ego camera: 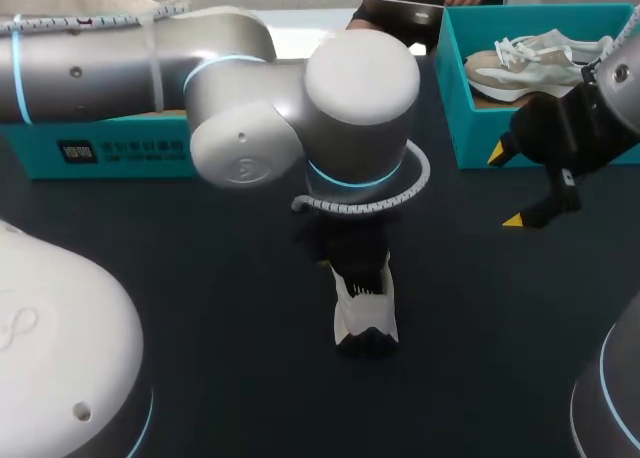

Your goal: Take the shoe out of the shoebox, open the shoe tongue, remove and reinsert the insole, then place the shoe into the shoebox

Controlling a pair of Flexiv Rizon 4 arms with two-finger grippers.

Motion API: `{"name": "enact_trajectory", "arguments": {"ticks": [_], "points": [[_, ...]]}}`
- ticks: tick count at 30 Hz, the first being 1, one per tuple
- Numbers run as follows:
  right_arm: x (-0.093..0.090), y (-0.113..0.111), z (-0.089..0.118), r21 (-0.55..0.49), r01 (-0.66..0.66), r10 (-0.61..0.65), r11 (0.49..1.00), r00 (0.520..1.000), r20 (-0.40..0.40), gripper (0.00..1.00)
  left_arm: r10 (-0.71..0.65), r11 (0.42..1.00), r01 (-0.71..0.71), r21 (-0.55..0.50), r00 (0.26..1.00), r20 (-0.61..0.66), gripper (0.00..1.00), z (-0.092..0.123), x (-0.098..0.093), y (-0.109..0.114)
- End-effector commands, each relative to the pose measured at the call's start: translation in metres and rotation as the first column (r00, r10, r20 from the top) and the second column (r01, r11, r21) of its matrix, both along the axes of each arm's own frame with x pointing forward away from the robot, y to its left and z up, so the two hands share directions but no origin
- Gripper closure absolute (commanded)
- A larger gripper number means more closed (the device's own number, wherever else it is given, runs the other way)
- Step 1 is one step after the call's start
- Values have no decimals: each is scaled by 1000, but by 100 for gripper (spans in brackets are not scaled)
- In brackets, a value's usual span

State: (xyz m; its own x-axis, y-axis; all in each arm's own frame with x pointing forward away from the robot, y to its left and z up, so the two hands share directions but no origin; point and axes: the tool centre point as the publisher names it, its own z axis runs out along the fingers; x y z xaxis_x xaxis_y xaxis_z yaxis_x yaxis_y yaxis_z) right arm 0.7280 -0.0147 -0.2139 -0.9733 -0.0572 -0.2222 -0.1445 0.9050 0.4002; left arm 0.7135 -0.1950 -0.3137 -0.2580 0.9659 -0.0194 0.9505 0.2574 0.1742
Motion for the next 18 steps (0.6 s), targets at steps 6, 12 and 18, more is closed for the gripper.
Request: {"name": "enact_trajectory", "arguments": {"ticks": [6,12,18], "points": [[1,1,0,-3,1,-1,1000,1000,-1,0,203,979,-204,-29,979,-10,0,21,-12,16],[1,1,0,-3,1,-1,1000,1000,-1,0,203,979,-204,-29,979,-10,0,21,-12,16],[1,1,0,-3,1,-1,1000,1000,-1,0,567,818,-566,-102,824,-23,0,17,-32,9]]}}
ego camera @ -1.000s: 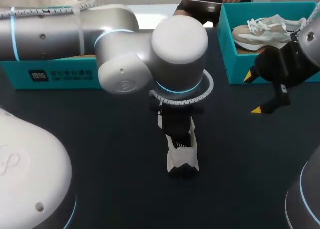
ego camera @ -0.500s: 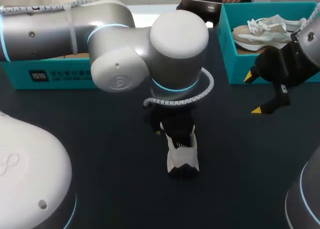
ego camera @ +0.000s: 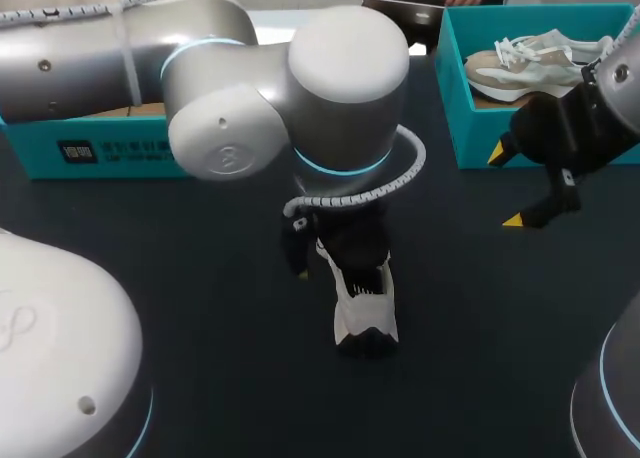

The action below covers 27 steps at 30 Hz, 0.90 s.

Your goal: Take the shoe out of the shoebox, open the shoe tongue, remove and reinsert the insole, then place the shoe into the shoebox

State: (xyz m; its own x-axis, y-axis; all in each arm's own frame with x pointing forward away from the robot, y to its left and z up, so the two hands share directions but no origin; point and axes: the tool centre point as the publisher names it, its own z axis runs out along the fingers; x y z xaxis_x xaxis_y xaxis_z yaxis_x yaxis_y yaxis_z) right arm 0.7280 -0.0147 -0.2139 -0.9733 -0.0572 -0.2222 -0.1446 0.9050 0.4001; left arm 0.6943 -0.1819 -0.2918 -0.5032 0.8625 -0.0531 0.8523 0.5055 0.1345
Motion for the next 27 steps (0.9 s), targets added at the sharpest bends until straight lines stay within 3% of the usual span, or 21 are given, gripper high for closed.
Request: {"name": "enact_trajectory", "arguments": {"ticks": [1,2,5,9,12,15,17,18,20,21,23,26,27], "points": [[1,1,0,-3,1,-1,1000,1000,-1,0,418,905,-419,-76,908,-31,0,-6,-17,-4],[1,1,0,-3,1,-1,1000,1000,-1,0,485,865,-495,-86,867,-116,0,-6,-20,-3],[1,1,0,-3,1,-1,1000,1000,-1,0,689,703,-693,-159,719,-86,0,-13,-32,0],[1,1,0,-3,1,-1,1000,1000,-1,0,809,522,-828,-204,557,-190,0,-12,-46,-1],[1,1,0,-3,1,-1,1000,1000,-1,0,838,437,-868,-237,489,-244,0,-11,-53,-7],[1,1,0,-3,1,-1,1000,1000,-1,0,831,405,-880,-249,468,-300,0,-14,-59,-11],[1,1,0,-3,1,-1,1000,1000,-1,0,854,353,-902,-246,419,-310,5,-16,-62,-14],[1,1,0,-3,1,-1,1000,1000,-1,0,862,341,-908,-245,406,-304,18,-17,-64,-15],[1,1,0,-3,1,-1,1000,1000,-1,0,876,307,-925,-224,367,-314,30,-18,-66,-18],[1,1,0,-3,1,-1,1000,1000,-1,0,889,298,-931,-211,351,-295,42,-19,-66,-22],[1,1,0,-3,1,-1,1000,1000,-1,0,895,269,-940,-209,324,-306,50,-20,-69,-23],[1,1,0,-3,1,-1,1000,1000,-1,0,898,263,-944,-200,315,-306,27,-21,-70,-27],[1,1,0,-3,1,-1,1000,1000,-1,0,899,265,-943,-203,318,-302,13,-22,-71,-29]]}}
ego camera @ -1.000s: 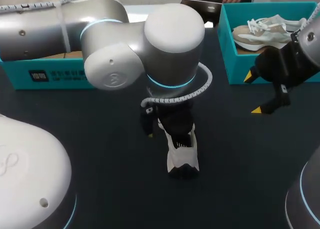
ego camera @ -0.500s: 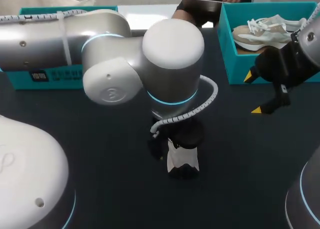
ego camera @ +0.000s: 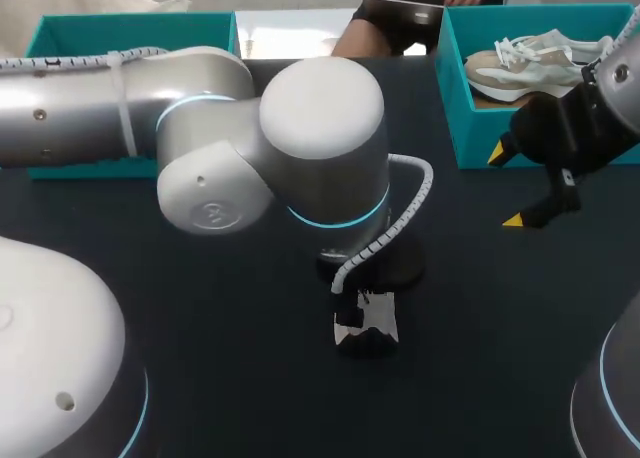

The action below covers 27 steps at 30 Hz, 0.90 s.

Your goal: Take the shoe out of the shoebox, open the shoe tongue, remove and reinsert the insole, then place the shoe into the shoebox

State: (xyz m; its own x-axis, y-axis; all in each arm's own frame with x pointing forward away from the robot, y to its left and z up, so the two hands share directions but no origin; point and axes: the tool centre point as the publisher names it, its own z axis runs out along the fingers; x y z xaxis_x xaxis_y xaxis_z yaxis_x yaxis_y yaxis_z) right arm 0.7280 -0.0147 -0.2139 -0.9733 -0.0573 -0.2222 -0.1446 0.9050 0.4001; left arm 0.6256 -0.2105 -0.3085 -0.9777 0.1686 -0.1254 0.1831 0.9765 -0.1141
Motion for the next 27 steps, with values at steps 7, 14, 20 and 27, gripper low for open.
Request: {"name": "enact_trajectory", "arguments": {"ticks": [7,14,20,27], "points": [[1,1,0,-3,1,-1,1000,1000,-1,0,401,911,-405,-82,914,-61,2,-17,2,-7],[1,1,0,-3,1,-1,1000,1000,-1,0,375,924,-379,-59,925,-68,0,-32,8,-18],[1,1,0,-3,1,-1,1000,1000,-1,0,352,934,-355,-43,934,-63,0,-38,7,-25],[1,1,0,-3,1,-1,1000,1000,-1,0,294,955,-296,-26,954,-53,0,-48,6,-26]]}}
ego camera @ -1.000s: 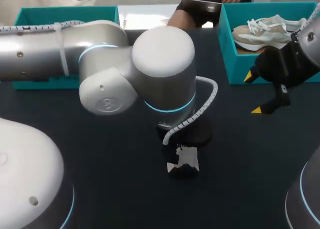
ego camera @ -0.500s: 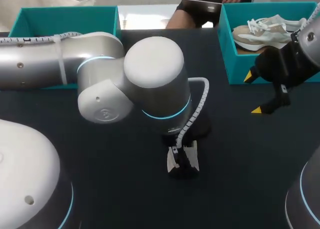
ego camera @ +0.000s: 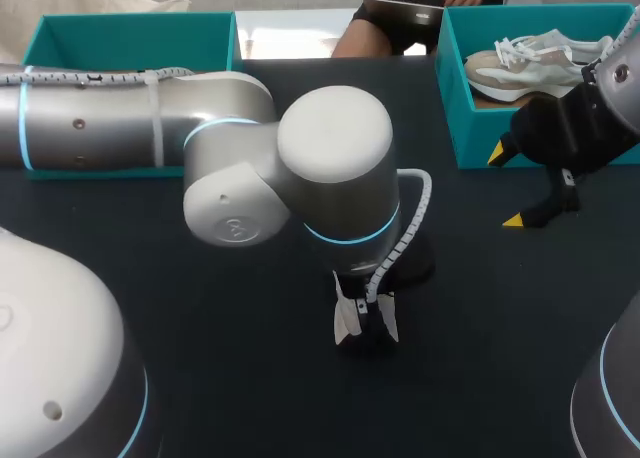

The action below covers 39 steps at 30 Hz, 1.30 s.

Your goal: Take the shoe out of the shoebox, open the shoe tongue, remove and reinsert the insole, then place the shoe into the shoebox

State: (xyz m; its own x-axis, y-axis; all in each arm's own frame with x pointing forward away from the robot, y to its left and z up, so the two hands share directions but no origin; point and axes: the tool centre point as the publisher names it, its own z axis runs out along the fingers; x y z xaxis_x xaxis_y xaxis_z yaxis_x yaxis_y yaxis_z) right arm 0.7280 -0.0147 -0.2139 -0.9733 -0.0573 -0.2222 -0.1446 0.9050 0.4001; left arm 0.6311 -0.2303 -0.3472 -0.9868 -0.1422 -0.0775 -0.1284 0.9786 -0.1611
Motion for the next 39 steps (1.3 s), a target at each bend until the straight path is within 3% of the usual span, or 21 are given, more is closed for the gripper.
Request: {"name": "enact_trajectory", "arguments": {"ticks": [1,7,21,24,26,27,34,39], "points": [[1,1,0,-3,1,-1,1000,1000,-1,0,-3,1000,3,16,1000,-4,0,-11,1,-5],[1,1,0,-3,1,-1,1000,1000,-1,0,7,998,-5,70,1000,-30,9,-26,1,-2],[1,1,0,-3,1,-1,1000,1000,-1,0,-18,984,27,174,999,-49,11,-52,-3,-12],[1,1,0,-3,1,-1,1000,1000,-1,0,-14,984,23,175,998,-55,24,-51,-3,-8],[1,1,0,-3,1,-1,1000,1000,-1,0,-8,985,19,173,998,-62,53,-51,-4,-4],[1,1,0,-3,1,-1,1000,1000,-1,0,-5,985,16,173,998,-64,54,-50,-4,-2],[1,1,0,-3,1,-1,1000,1000,-1,0,4,987,9,162,997,-77,54,-47,-6,8],[1,1,0,-3,1,-1,1000,1000,-1,0,5,988,7,155,997,-81,44,-45,-6,10]]}}
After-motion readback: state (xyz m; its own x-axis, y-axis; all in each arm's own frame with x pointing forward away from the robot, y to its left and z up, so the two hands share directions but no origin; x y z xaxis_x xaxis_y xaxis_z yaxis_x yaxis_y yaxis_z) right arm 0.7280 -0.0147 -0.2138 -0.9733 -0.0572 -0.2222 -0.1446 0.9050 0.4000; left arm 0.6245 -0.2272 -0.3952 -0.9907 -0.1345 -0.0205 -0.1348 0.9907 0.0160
